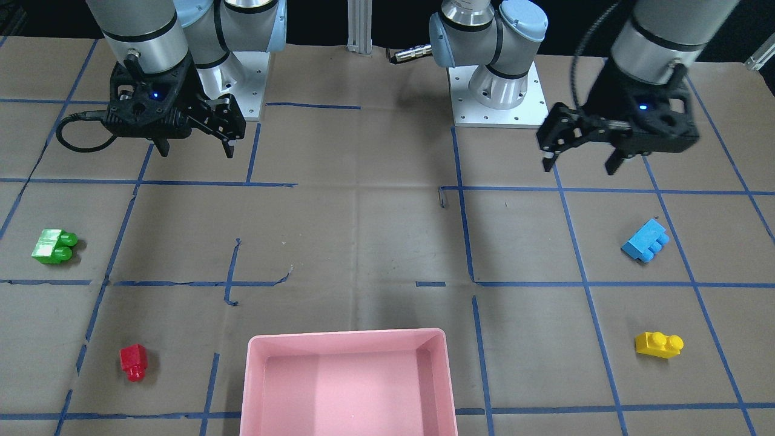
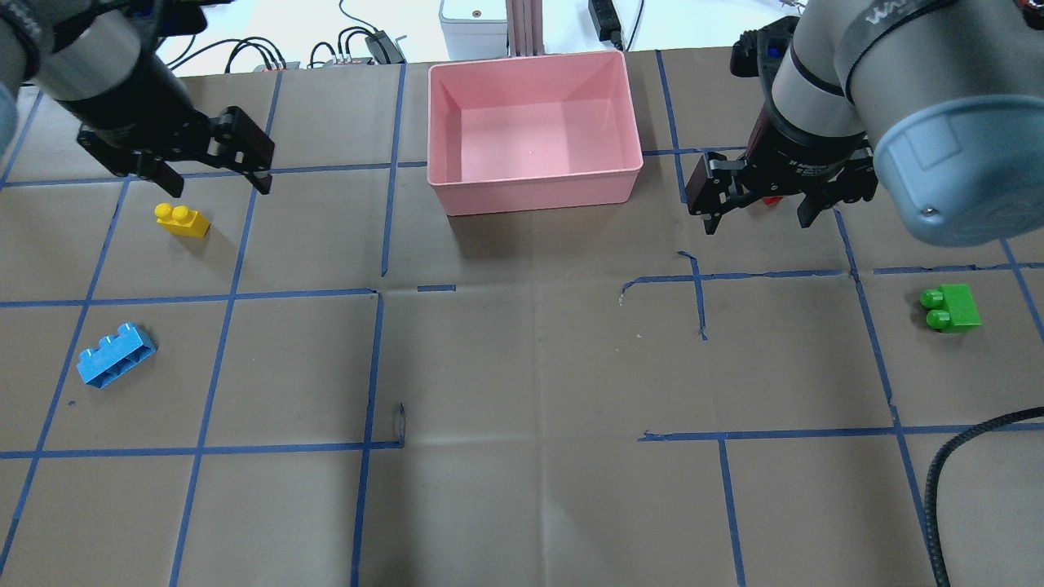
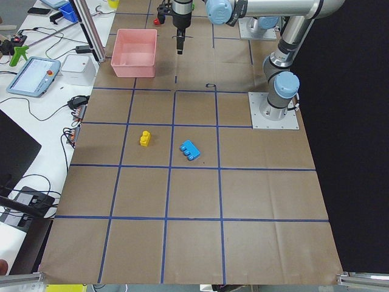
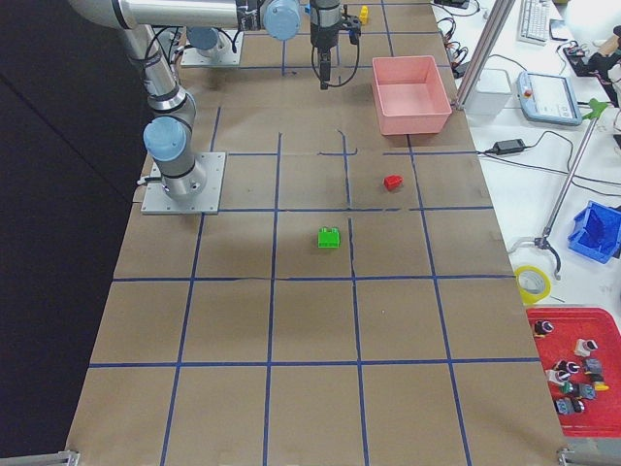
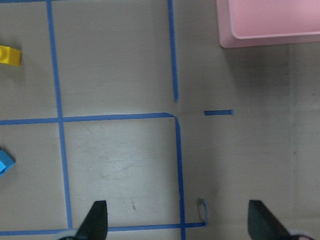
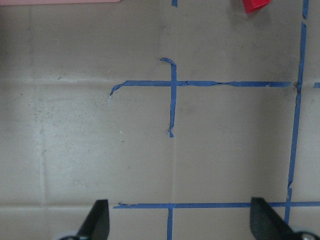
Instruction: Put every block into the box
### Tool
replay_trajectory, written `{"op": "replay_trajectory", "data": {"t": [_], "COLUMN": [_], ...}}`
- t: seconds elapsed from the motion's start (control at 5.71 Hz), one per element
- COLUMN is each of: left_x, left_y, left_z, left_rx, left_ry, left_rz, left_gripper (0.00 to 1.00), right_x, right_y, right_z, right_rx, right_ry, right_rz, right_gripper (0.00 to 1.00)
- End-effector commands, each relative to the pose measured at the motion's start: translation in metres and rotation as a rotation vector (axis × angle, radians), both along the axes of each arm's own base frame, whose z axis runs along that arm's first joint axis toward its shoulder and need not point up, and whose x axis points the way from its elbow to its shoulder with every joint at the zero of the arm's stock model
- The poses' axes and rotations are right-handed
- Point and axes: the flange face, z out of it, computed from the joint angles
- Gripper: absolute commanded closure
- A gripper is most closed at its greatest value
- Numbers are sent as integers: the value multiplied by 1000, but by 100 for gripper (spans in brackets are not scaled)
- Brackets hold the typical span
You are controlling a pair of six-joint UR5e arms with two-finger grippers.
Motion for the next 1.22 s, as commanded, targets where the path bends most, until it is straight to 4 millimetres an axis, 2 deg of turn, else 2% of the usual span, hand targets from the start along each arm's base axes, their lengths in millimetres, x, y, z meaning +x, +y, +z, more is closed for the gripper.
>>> {"op": "replay_trajectory", "data": {"t": [0.0, 0.35, 0.53, 0.7, 0.88, 1.05], "left_x": [170, 256, 272, 275, 273, 252], "left_y": [21, 61, 71, 68, 66, 55], "left_z": [-12, -28, -35, -46, -50, -62], "left_rx": [27, 46, 53, 63, 68, 74], "left_ry": [-8, -13, -5, 11, 17, 27], "left_rz": [34, -123, -137, -139, -223, -523], "left_gripper": [1, 1, 1, 1, 1, 1], "right_x": [0, -1, -8, -32, -85, -157], "right_y": [0, -2, -3, -7, -14, -15], "right_z": [-3, -6, -7, -4, 2, -3], "right_rx": [4, 9, 15, 21, 12, 27], "right_ry": [10, 9, 15, 17, 21, 21], "right_rz": [4, 1, 28, 129, 143, 204], "right_gripper": [0, 0, 0, 0, 0, 0]}}
